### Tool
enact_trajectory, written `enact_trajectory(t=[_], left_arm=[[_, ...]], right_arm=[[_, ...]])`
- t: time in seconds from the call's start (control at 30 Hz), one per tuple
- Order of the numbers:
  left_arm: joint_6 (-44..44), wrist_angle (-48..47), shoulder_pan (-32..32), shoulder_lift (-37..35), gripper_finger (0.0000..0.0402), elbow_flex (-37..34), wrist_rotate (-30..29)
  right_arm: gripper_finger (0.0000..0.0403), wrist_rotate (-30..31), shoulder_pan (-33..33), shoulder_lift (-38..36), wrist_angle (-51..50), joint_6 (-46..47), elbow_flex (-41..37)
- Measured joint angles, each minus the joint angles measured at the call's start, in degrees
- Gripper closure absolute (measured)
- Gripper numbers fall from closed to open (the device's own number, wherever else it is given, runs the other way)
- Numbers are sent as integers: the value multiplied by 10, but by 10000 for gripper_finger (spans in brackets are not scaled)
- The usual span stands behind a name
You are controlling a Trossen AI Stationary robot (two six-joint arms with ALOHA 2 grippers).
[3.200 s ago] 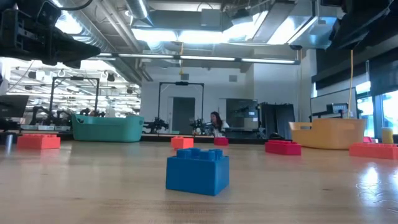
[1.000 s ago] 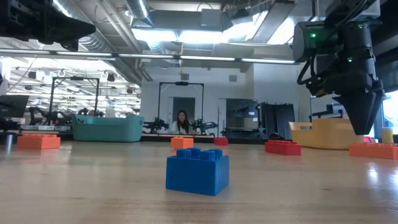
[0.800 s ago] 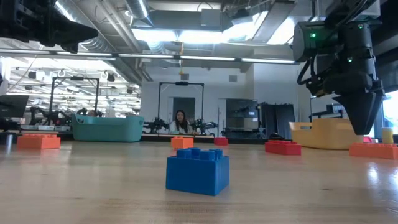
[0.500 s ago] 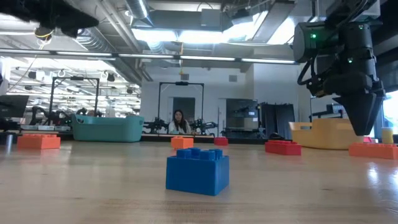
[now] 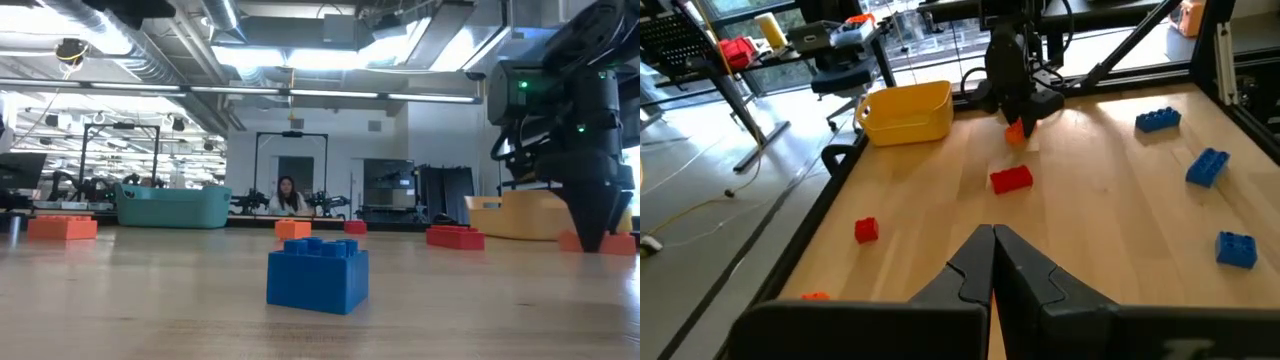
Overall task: Sort & place blocks by color
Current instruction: Put the orange game piece into the yellow bin
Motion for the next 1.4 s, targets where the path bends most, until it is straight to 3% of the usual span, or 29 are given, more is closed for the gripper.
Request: enact_trajectory(t=[0.17,0.53,0.7,0.83,1.1,1.4], left_arm=[[-5,-13,0,40,401,25,-5],[-150,-117,0,121,401,90,-32],[-156,-115,0,129,401,92,-27],[-156,-115,0,130,401,92,-27],[-138,-115,0,130,401,92,-29],[-101,-106,0,143,401,92,-31]], right_arm=[[259,10,1,-2,-8,-4,3],[260,20,0,-1,-4,-17,47],[260,19,0,-1,-41,-23,96],[260,33,-12,-1,-126,-30,154],[260,112,-76,-2,-281,-34,291],[260,147,-211,-3,-310,-95,392]])
